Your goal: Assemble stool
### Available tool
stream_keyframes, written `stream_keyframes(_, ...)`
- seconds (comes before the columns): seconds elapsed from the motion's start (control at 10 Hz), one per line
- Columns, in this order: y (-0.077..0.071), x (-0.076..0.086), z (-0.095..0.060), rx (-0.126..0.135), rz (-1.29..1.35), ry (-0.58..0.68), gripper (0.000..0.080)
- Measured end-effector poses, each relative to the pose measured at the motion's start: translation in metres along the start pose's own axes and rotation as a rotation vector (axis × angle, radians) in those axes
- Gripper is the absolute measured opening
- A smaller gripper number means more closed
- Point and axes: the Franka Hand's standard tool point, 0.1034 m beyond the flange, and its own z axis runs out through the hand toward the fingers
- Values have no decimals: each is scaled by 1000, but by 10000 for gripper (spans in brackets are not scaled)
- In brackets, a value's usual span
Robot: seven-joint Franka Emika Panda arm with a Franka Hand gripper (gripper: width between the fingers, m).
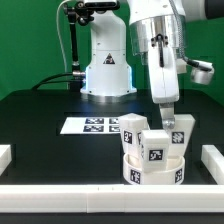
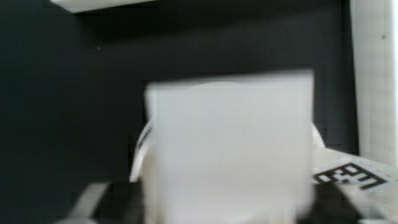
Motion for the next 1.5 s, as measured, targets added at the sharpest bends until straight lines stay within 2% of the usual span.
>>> stream_keyframes(0.1,0,-9,-1,-37,-59,-2,548)
stream_keyframes(0.2,-5,-16,-6,-40,-113,-3,631)
stream_keyframes(0.5,-15,-32,-26,-17,-218,-33,644)
stream_keyframes(0.8,-14,-30,-25,-14,-457,-33,648)
stream_keyframes(1.0,-8,-36,-20,-37,-721,-4,648)
stream_keyframes(1.3,-3,-44,-17,-53,-1135,2,648)
stream_keyframes(1.5,-4,-44,-18,-55,-1294,-2,648)
